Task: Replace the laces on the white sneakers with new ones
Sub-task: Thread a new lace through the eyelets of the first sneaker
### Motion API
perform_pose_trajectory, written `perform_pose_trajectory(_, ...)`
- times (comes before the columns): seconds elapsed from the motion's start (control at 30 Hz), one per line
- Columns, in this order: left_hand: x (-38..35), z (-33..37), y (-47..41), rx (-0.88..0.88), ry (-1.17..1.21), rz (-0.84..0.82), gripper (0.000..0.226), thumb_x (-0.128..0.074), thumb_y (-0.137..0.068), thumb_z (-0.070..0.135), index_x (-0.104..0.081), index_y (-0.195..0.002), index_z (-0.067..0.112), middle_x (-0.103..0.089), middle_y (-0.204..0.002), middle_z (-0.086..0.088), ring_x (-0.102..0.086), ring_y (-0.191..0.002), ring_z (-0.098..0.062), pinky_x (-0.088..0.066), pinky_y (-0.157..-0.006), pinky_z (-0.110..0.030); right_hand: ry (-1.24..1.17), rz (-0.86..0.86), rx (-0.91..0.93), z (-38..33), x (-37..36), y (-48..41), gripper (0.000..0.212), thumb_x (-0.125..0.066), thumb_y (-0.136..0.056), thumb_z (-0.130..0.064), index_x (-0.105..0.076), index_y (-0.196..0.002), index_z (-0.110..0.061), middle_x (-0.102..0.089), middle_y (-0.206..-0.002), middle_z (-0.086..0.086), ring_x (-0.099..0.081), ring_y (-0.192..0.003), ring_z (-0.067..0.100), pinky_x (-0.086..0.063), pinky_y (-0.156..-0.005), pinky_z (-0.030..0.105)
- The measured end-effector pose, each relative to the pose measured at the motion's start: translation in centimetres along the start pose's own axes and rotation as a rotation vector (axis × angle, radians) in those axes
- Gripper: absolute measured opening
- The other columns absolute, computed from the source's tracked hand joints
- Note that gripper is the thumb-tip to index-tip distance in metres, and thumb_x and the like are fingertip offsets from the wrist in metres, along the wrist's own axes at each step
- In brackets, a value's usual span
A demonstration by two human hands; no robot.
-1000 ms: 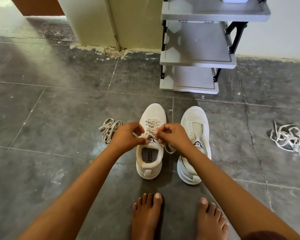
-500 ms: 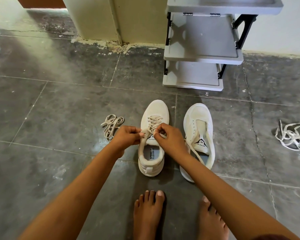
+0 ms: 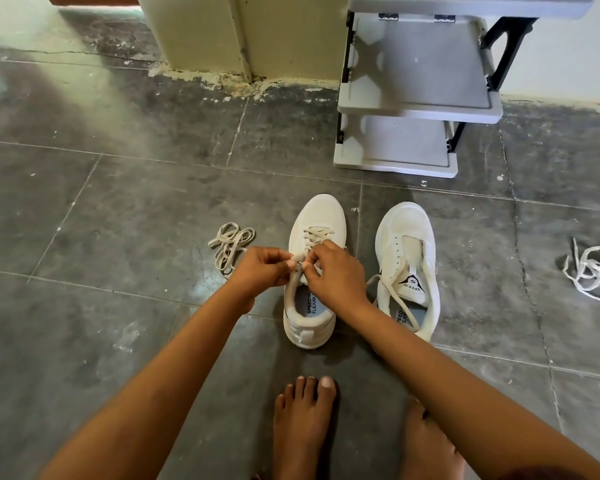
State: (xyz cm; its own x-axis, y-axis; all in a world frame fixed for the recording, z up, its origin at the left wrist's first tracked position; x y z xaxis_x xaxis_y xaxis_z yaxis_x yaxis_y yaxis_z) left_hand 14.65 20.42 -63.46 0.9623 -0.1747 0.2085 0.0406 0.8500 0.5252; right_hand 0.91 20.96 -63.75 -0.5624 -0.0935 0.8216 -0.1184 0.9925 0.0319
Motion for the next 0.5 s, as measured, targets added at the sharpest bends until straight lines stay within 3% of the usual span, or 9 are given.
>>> perform_pose_trajectory(0.07,0.1,0.2,0.0,-0.024,-0.050,-0.010,0.021,-0.053,-0.094,0.004,-0.066,-0.111,0.001,-0.067,-0.092,-0.013,-0.063,-0.081,-0.014,-0.056,-0.077,-0.022,0.041,-0.008,0.014,-0.2,0.0,-0.2,0.019,-0.048,-0.094,-0.028,-0.060,-0.098,-0.013,-0.058,-0.110,0.001,-0.056,-0.095,0.020,-0.044,-0.075,0.032)
perform_pose_trajectory(0.27,0.0,1.4,-0.1,-0.076,-0.187,-0.096,0.036,-0.045,-0.090,-0.007,-0.071,-0.102,0.015,-0.071,-0.094,-0.011,-0.068,-0.087,-0.016,-0.057,-0.075,-0.021,0.046,-0.002,-0.032,-0.5,-0.3,-0.1,0.019,-0.048,-0.094,-0.026,-0.060,-0.099,-0.013,-0.058,-0.111,0.003,-0.056,-0.097,0.022,-0.045,-0.076,0.035)
perform_pose_trajectory(0.5,0.6,1.2,-0.7,-0.095,-0.131,-0.106,0.013,-0.058,-0.091,0.003,-0.069,-0.097,0.004,-0.068,-0.082,-0.007,-0.066,-0.072,-0.011,-0.057,-0.065,-0.017,-0.131,0.049,-0.060,0.2,-0.1,0.3,0.013,-0.056,-0.091,-0.024,-0.058,-0.097,-0.013,-0.060,-0.097,0.003,-0.056,-0.090,0.020,-0.042,-0.071,0.030)
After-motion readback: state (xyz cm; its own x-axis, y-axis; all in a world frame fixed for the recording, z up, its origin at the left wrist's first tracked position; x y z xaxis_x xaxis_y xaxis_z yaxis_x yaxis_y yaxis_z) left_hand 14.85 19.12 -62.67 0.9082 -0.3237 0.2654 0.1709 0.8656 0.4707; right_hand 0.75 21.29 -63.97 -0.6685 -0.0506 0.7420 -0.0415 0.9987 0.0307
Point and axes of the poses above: each hand's wrist, its own y-axis away from the middle knuckle, its own x-axis out of the back of the hand, z = x × y, the point moved 3 cm from there along -y, towards the middle knuckle
